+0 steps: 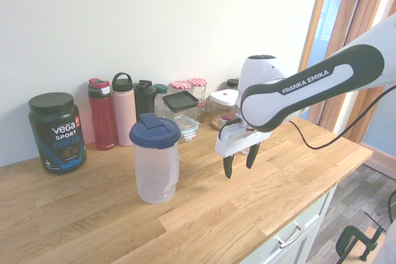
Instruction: Pour me some water
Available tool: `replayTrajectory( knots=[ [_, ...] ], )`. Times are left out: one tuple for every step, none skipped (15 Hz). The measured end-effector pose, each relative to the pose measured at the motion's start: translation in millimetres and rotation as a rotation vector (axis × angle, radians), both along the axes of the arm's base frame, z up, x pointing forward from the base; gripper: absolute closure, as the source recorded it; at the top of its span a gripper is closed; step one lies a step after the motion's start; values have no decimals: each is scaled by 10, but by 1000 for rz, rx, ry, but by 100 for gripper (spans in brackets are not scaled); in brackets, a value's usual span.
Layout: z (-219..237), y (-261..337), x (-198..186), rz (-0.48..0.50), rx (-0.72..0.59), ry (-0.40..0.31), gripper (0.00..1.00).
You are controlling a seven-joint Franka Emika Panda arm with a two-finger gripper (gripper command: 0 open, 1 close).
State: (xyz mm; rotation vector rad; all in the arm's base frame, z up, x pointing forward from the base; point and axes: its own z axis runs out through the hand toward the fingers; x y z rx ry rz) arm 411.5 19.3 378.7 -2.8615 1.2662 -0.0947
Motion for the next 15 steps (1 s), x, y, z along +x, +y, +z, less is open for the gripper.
replayTrajectory(
  knots=[
    [-8,-1,2,0,0,3,0],
    [-43,-4,13,-1,1,12,0],
    [-50,-2,24,-1,1,15,0],
    [-22,13,28,-1,1,11,0],
    [47,54,16,-3,-1,-2,0],
    [157,122,-21,-11,-1,-20,0],
    [295,218,-92,-18,1,-39,0],
    [448,333,-200,-25,1,-59,0],
    [596,457,-317,-28,2,-78,0],
    [726,591,-439,-27,8,-99,0],
    [837,757,-554,-28,13,-126,0],
    [923,930,-650,-28,17,-154,0],
    [982,1130,-735,-24,19,-182,0],
    [1011,1346,-800,-17,19,-217,0],
    [1023,1527,-839,-16,18,-254,0]
  ],
)
